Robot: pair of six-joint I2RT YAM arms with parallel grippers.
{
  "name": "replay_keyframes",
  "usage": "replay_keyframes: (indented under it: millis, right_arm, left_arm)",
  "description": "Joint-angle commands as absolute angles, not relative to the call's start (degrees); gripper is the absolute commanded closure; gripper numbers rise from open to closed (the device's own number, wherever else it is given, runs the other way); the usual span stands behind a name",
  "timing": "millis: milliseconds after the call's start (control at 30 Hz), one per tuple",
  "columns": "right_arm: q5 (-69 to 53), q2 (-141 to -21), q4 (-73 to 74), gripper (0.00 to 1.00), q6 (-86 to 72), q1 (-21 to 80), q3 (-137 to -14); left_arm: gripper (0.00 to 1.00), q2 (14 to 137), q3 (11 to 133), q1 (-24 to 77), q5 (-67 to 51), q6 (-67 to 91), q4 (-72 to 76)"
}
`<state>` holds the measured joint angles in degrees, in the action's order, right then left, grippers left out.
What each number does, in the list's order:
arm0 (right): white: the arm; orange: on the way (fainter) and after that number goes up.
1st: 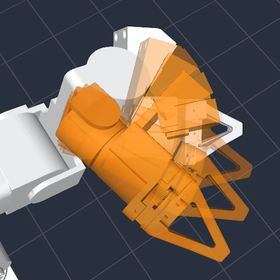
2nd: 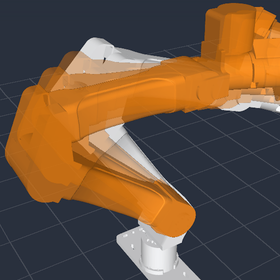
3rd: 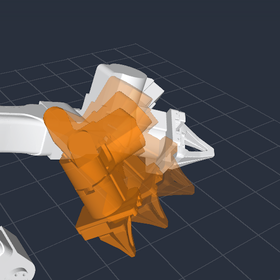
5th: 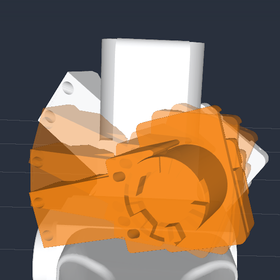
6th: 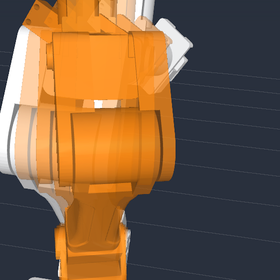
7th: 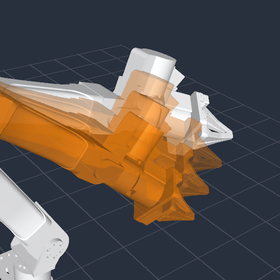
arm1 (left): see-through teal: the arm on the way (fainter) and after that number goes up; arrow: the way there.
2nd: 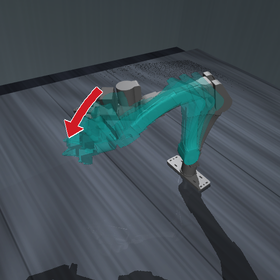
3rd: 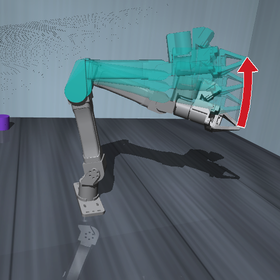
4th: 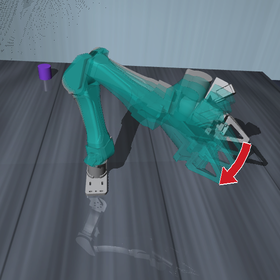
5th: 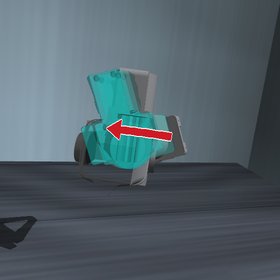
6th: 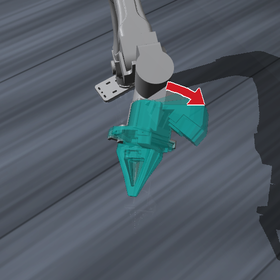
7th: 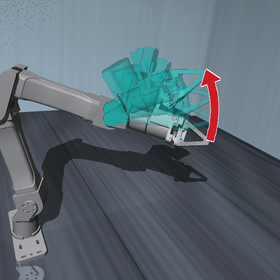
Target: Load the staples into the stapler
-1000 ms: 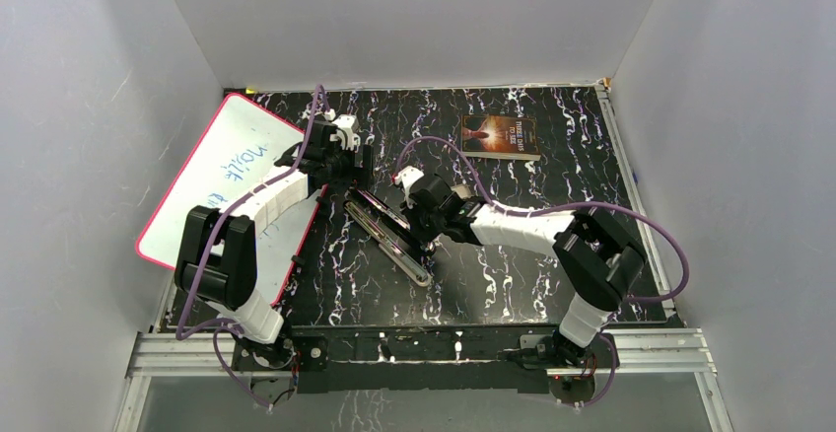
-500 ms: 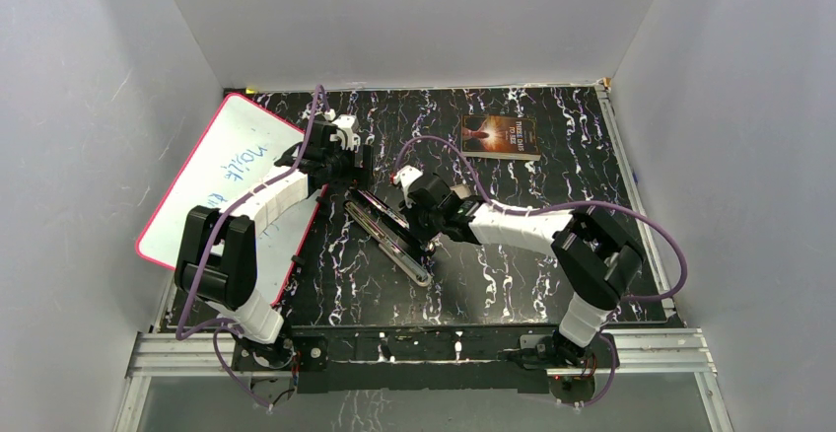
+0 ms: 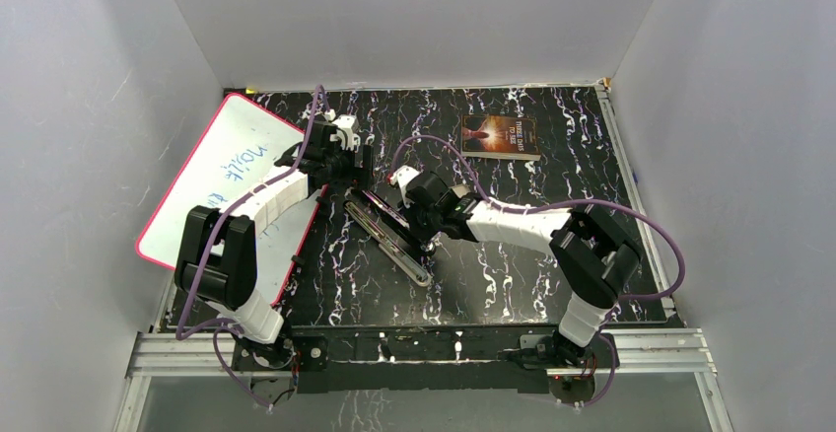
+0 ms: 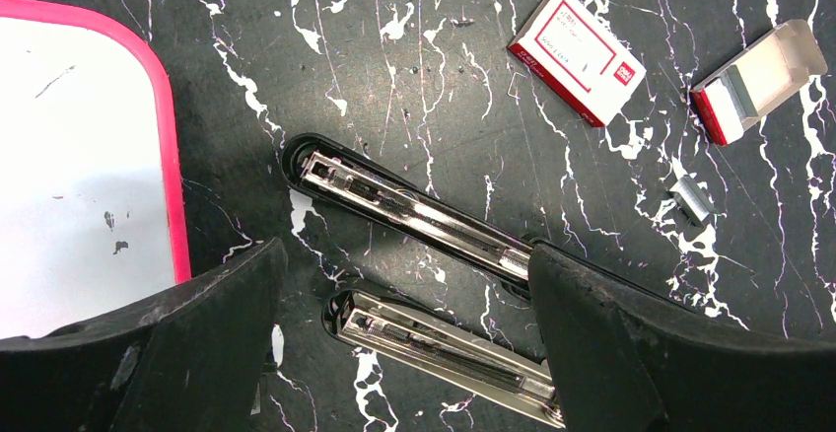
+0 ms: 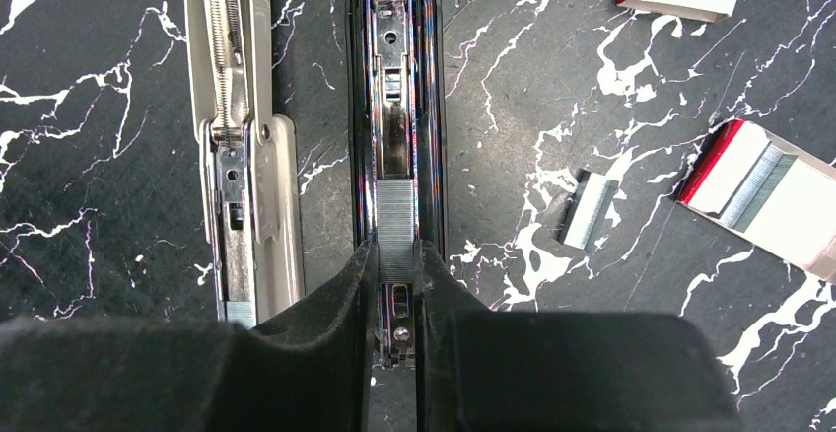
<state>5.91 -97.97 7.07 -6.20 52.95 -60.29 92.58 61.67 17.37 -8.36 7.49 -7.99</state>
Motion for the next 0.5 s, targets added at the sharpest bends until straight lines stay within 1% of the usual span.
replay_keyframes:
  millis: [0, 200, 300, 400, 467]
  right_arm:
    - [7.59, -99.05, 11.82, 1.0, -4.44, 53.06, -62.62]
    - [7.12, -99.49, 14.17, 1.0, -3.37, 53.11, -64.05]
    - [7.12, -101.6, 15.14, 1.0, -3.18, 53.25, -64.66]
    - [6.97, -102.25, 15.44, 0.97, -3.25, 53.34, -65.05]
    - [6.9, -102.66, 15.53, 0.93, -3.22, 53.35, -65.12]
  left_arm:
    - [0.09, 92.46, 63.45, 17.21, -8.66, 7.12, -8.88]
    - [0.09, 92.49, 63.45, 17.18, -8.61, 7.12, -8.96]
    - [0.09, 92.54, 63.5, 17.14, -8.7, 7.12, -8.96]
    - [0.09, 92.51, 63.5, 17.19, -8.61, 7.09, -8.96]
    - [0.08, 92.47, 63.46, 17.21, -8.61, 7.1, -8.96]
